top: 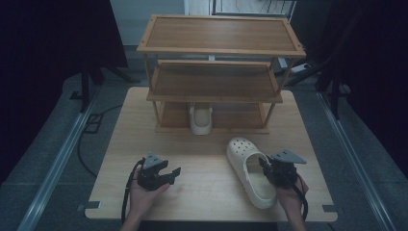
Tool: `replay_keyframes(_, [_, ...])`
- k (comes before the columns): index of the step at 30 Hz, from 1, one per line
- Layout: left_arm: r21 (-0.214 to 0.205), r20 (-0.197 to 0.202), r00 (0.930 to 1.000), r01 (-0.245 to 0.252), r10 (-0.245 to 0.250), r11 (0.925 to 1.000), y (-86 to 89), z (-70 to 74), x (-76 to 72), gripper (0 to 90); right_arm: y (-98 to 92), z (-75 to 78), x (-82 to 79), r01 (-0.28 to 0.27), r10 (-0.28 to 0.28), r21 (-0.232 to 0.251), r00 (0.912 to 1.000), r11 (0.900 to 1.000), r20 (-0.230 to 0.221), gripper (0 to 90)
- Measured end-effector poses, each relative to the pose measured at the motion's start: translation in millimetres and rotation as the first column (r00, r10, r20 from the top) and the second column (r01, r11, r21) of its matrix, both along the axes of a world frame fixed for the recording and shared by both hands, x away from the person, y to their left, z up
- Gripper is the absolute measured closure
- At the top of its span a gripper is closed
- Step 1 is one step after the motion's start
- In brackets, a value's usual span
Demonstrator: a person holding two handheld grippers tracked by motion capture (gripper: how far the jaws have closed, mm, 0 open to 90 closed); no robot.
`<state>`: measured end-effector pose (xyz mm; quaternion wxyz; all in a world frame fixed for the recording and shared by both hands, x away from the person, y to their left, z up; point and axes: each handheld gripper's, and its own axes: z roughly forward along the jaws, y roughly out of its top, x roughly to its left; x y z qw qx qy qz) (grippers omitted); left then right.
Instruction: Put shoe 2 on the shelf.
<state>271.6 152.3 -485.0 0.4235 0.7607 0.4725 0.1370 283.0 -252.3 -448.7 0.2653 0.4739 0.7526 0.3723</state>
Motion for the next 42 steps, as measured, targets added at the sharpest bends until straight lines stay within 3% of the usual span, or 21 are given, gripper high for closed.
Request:
replay_keyframes(8, [0.006,-0.009,1.0,0.005,-0.005,1.0,-0.9,-2.7,1.2,39.5,0.9,1.9,3.1,-0.029,0.029,0.049,0.9996,0.9984,0.003,75.3])
replay_keyframes(17, [0.008,-0.013,0.9999,0.01,-0.01,0.9999,-2.6,-4.1,1.5,39.4,8.5,1.5,11.5,-0.053,0.052,0.036,0.9983,0.9979,0.027,75.2])
replay_keyframes(23, [0.014,-0.02,0.9997,0.017,-0.017,0.9998,-4.9,-6.1,1.9,39.4,15.5,5.2,25.8,-0.061,0.059,0.039,0.9975,0.9974,0.037,75.2])
replay_keyframes(42, [0.004,-0.011,0.9999,0.01,-0.01,0.9999,-3.1,-1.4,-0.4,39.4,33.3,12.9,61.6,-0.033,0.029,0.045,0.9965,0.9984,0.078,75.4])
